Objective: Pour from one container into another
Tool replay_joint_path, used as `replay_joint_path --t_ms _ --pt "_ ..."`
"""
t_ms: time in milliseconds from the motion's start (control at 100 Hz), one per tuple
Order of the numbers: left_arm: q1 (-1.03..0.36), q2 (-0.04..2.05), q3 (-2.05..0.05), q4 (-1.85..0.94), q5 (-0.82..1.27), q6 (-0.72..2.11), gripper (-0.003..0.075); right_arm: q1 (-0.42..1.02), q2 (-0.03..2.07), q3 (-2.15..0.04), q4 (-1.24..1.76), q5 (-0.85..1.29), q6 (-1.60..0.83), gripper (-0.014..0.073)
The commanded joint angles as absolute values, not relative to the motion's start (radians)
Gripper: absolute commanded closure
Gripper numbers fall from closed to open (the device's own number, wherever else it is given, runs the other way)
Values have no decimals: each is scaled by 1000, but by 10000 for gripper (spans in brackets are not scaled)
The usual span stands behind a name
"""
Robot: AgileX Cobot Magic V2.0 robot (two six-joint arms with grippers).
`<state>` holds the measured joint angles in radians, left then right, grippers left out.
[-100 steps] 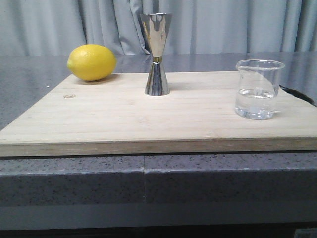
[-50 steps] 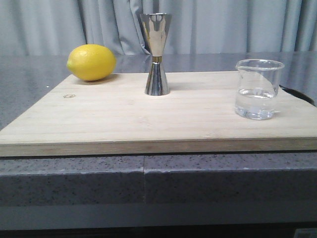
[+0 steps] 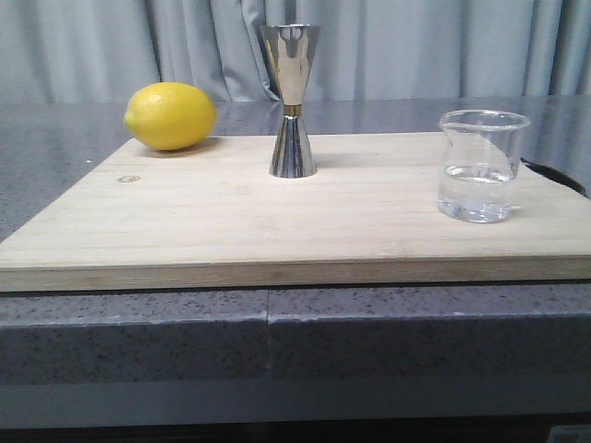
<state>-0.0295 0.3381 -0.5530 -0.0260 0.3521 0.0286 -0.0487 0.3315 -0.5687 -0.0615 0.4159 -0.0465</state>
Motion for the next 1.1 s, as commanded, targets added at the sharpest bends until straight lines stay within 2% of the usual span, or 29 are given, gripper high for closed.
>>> replay_joint_path --t_ms 0,290,820,1090 --pt "-27 378 -630 -38 353 30 159 -47 373 -630 -51 400 -48 -6" --pt "-27 595 -843 -137 699 235 167 -47 492 -731 -29 608 -48 -6" --pt "-27 1062 -880 -1045 803 1235 167 -47 555 -736 -25 592 -48 -6" --pt "-27 1265 -880 -1398 962 1645 167 -47 555 -736 -25 586 -48 -6"
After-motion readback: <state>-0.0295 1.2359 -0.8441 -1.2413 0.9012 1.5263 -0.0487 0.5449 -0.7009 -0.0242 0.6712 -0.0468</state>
